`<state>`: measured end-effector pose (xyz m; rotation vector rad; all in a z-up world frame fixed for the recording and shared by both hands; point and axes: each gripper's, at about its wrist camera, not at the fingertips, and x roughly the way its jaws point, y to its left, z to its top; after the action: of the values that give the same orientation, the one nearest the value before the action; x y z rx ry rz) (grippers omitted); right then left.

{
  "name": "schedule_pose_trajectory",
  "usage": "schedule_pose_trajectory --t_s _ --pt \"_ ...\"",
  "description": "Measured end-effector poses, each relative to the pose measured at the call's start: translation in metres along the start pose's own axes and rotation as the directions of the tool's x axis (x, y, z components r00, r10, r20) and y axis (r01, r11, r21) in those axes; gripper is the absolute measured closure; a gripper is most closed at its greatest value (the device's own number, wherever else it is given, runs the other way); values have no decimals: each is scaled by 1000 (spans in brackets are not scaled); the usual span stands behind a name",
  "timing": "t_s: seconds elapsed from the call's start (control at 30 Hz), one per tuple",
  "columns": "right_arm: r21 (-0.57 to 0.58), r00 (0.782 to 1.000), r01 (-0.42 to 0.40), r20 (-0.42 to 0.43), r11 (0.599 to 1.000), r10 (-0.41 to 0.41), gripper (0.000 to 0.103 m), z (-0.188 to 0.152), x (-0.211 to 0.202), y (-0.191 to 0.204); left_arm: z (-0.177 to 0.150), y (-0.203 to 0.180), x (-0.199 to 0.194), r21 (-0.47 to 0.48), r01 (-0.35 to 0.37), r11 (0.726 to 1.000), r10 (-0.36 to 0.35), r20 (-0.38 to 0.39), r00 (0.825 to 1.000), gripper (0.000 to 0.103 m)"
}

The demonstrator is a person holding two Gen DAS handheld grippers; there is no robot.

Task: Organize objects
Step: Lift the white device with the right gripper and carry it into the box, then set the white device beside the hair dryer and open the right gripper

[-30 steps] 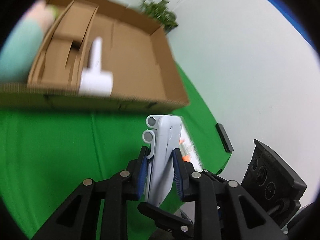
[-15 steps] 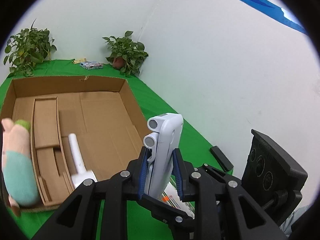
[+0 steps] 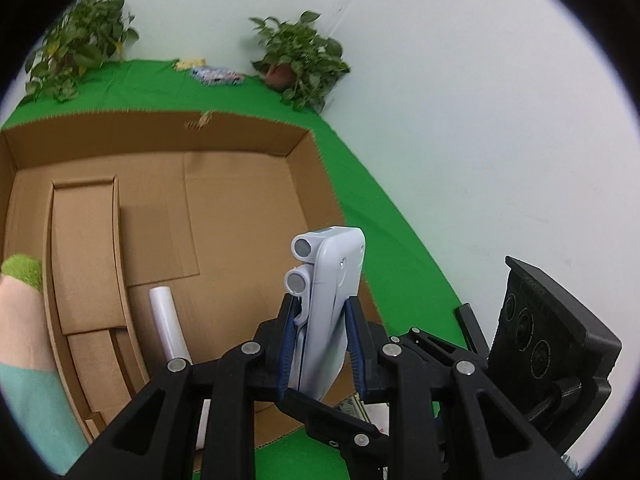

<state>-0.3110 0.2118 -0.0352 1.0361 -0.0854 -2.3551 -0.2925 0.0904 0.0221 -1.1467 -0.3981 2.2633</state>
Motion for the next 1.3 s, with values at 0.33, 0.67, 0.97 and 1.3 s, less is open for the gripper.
schedule_pose_trajectory --t_s 0.33,0.67,0.97,1.3 --pt "125 978 -55 -192 991 78 40 -33 85 -42 -26 48 69 -109 -63 992 43 -171 984 81" --pt "148 940 -36 -330 988 83 40 -59 115 -44 -44 65 95 -149 -162 975 118 -266 957 76" --pt "171 931 -26 -355 985 86 40 -54 120 -44 -39 59 91 -134 -244 960 199 -287 937 77" --pt "194 925 -22 -369 981 94 38 -45 122 -36 -44 63 27 -131 -252 959 231 -154 961 77"
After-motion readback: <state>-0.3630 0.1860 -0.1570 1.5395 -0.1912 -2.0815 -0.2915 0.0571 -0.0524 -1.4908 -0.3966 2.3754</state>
